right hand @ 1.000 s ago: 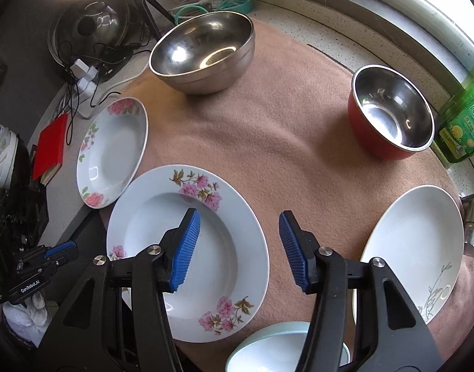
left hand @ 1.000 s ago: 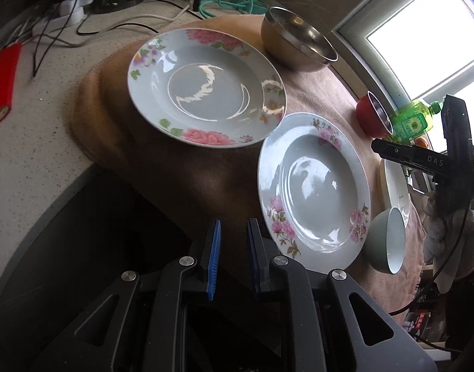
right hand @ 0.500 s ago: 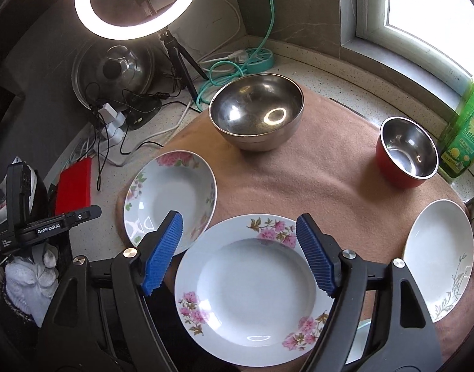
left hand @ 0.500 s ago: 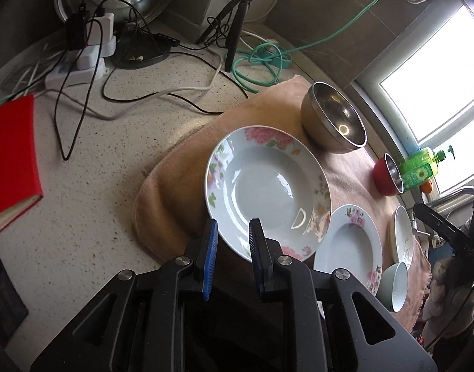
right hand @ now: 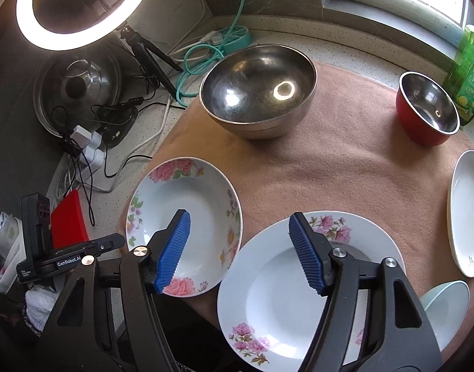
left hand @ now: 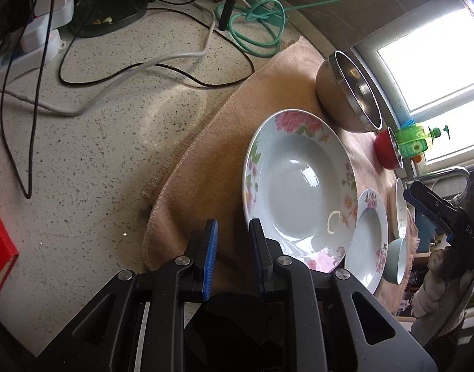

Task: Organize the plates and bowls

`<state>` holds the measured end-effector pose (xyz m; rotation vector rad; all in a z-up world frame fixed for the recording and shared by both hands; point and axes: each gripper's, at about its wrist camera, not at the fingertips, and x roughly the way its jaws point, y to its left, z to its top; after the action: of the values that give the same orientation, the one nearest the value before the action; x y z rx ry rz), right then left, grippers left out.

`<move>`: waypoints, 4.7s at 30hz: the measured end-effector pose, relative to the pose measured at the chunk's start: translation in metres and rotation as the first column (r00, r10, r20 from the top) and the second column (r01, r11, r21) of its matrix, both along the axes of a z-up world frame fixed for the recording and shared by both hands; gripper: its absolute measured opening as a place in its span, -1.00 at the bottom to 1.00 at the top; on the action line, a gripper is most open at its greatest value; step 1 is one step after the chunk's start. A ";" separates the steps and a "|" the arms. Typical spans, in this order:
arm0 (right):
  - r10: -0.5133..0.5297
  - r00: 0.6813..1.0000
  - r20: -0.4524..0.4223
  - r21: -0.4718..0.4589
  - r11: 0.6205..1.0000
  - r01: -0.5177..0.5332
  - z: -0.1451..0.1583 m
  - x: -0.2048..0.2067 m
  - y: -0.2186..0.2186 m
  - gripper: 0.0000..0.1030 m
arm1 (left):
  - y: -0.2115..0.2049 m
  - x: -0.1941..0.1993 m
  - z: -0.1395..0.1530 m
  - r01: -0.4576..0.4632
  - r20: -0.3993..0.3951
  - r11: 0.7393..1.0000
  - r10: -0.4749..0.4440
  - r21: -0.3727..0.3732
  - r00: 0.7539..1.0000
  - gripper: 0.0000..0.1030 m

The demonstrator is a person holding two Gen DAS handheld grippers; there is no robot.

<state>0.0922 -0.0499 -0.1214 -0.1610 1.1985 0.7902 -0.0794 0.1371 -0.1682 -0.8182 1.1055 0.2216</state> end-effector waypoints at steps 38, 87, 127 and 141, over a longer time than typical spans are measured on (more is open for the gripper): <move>0.075 0.982 -0.171 -0.055 0.995 -0.086 -0.067 0.029 0.050 -0.73 | 0.000 0.030 -0.009 0.028 0.007 0.999 -0.028 -0.022 1.000 -0.70; -0.238 0.951 -0.197 0.100 0.960 0.261 -0.019 0.014 -0.082 -0.73 | -0.058 0.093 0.048 0.240 0.088 0.966 -0.249 0.100 0.965 -0.70; -0.505 0.826 -0.249 0.004 0.852 0.523 -0.060 -0.016 -0.194 -0.73 | -0.168 0.147 0.017 0.531 0.005 0.831 -0.539 0.165 0.842 -0.70; -0.503 0.839 -0.205 -0.043 0.861 0.506 -0.062 -0.018 -0.187 -0.70 | -0.179 0.149 0.012 0.568 -0.041 0.786 -0.577 0.245 0.816 -0.71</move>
<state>0.0747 -0.2371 -0.1831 0.2536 1.3556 0.3500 0.0700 -0.0422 -0.1559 -0.2313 1.2148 -0.1698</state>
